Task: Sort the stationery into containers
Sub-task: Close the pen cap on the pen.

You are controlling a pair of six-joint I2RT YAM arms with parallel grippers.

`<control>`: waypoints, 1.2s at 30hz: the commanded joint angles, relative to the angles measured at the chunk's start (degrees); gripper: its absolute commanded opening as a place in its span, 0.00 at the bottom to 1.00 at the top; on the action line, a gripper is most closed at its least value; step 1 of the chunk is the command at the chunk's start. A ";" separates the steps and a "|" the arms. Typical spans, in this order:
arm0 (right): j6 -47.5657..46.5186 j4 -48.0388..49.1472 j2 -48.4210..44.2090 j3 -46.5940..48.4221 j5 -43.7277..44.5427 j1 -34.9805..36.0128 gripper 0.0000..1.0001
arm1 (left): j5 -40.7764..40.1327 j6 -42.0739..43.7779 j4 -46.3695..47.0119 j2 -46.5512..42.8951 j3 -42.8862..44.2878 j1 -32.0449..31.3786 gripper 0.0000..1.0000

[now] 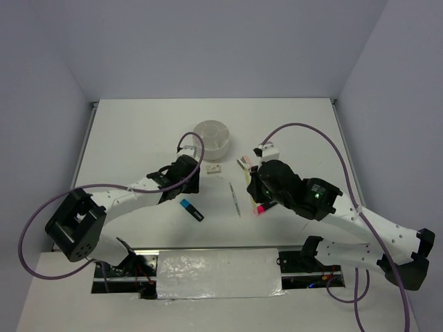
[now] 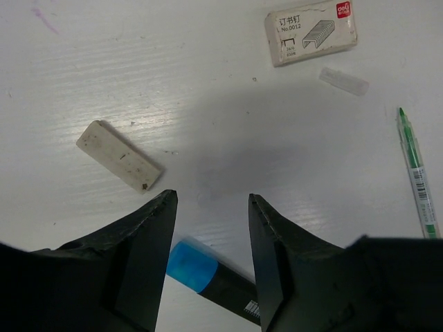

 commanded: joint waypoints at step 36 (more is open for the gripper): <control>-1.09 3.49 -0.75 -0.97 -3.40 0.22 0.00 | -1.41 -1.38 5.61 5.92 -2.54 -0.22 0.39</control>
